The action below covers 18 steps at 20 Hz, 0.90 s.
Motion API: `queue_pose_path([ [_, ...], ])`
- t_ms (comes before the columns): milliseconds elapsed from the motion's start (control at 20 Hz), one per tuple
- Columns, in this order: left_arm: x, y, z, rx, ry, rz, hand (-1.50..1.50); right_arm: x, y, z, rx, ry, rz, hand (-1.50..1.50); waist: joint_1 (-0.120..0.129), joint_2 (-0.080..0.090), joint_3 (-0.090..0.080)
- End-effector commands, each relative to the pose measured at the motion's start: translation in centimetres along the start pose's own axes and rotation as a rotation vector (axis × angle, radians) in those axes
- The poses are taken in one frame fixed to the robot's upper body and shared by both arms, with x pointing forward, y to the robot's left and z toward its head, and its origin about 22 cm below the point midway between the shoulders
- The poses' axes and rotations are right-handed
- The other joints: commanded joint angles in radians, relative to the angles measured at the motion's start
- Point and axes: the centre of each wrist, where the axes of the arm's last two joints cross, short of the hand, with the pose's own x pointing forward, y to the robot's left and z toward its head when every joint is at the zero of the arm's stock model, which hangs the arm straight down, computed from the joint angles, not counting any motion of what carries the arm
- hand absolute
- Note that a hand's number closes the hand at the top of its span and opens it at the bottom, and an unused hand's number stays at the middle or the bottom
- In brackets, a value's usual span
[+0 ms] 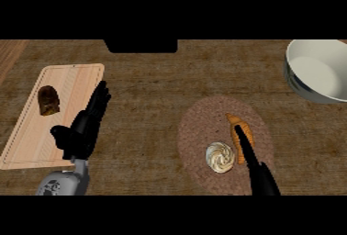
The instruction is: Pick the cupcake from the placemat and place it in the bowl
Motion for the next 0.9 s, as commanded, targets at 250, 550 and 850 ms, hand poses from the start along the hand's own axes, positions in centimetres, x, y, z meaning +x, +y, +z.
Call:
queue_pose_path([
  [250,-0.4,0.1,-0.6,0.006,-0.001,0.006,0.00,-0.8,-0.4,-1.6,-0.009,0.019,-0.030,-1.50,0.000,0.000,0.000],
  [550,0.3,1.9,-1.7,0.003,0.011,0.010,0.00,-4.7,-0.3,-2.1,-0.036,0.047,0.055,-1.50,-0.003,0.001,0.000],
  [850,0.4,-0.9,0.6,-0.017,0.001,-0.001,0.00,-6.6,0.3,-4.3,-0.051,0.096,0.168,-1.50,0.002,0.000,0.000],
])
